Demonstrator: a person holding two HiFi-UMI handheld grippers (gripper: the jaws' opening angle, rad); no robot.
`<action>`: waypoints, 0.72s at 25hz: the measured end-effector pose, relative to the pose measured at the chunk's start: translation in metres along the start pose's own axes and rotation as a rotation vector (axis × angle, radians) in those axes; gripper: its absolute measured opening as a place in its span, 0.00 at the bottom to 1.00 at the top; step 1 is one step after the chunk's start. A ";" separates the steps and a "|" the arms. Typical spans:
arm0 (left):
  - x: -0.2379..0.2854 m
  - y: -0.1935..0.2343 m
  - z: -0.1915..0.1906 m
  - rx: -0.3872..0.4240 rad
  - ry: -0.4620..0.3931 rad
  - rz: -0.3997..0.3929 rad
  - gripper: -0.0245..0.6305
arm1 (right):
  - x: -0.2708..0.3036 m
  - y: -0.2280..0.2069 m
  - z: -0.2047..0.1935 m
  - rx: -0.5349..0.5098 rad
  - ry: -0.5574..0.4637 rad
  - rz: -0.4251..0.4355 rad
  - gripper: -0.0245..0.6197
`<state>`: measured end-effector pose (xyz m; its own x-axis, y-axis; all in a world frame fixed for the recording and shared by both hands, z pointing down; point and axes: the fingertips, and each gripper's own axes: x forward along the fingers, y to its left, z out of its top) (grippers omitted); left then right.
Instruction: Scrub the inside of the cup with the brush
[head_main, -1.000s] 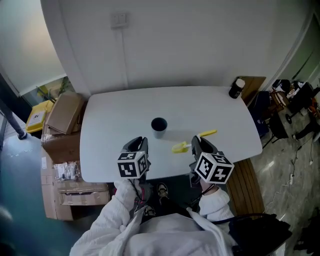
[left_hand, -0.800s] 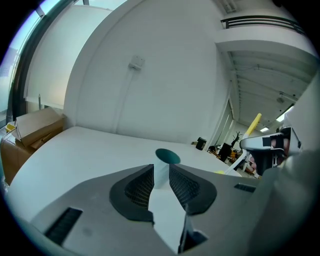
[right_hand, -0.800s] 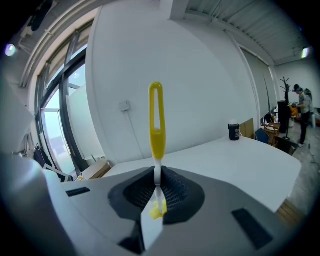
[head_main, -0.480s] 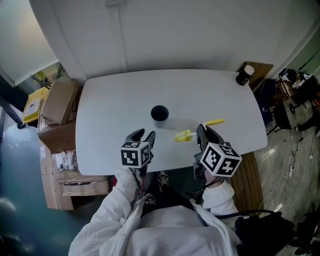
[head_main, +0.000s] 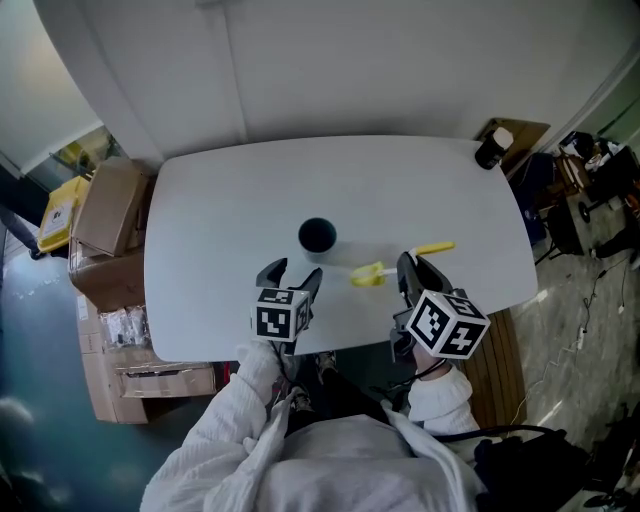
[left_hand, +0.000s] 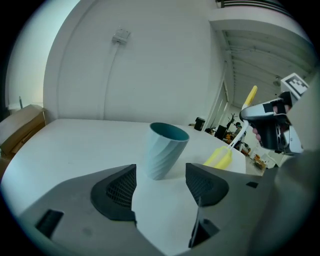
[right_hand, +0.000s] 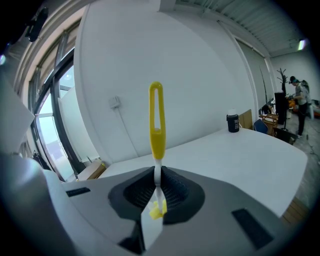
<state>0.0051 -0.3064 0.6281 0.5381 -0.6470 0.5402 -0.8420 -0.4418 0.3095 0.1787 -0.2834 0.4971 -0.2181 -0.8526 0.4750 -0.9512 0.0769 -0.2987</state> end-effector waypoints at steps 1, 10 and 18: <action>0.005 0.000 0.000 -0.003 0.000 -0.004 0.48 | 0.000 -0.002 0.001 0.001 -0.001 -0.004 0.17; 0.048 -0.003 -0.004 0.127 0.086 -0.017 0.50 | 0.005 -0.021 0.007 0.022 -0.004 -0.032 0.17; 0.067 0.002 -0.007 0.099 0.091 -0.036 0.51 | 0.010 -0.026 0.006 0.030 0.013 -0.028 0.17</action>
<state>0.0395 -0.3465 0.6704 0.5580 -0.5725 0.6007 -0.8122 -0.5253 0.2537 0.2030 -0.2974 0.5046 -0.1948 -0.8475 0.4938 -0.9500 0.0377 -0.3101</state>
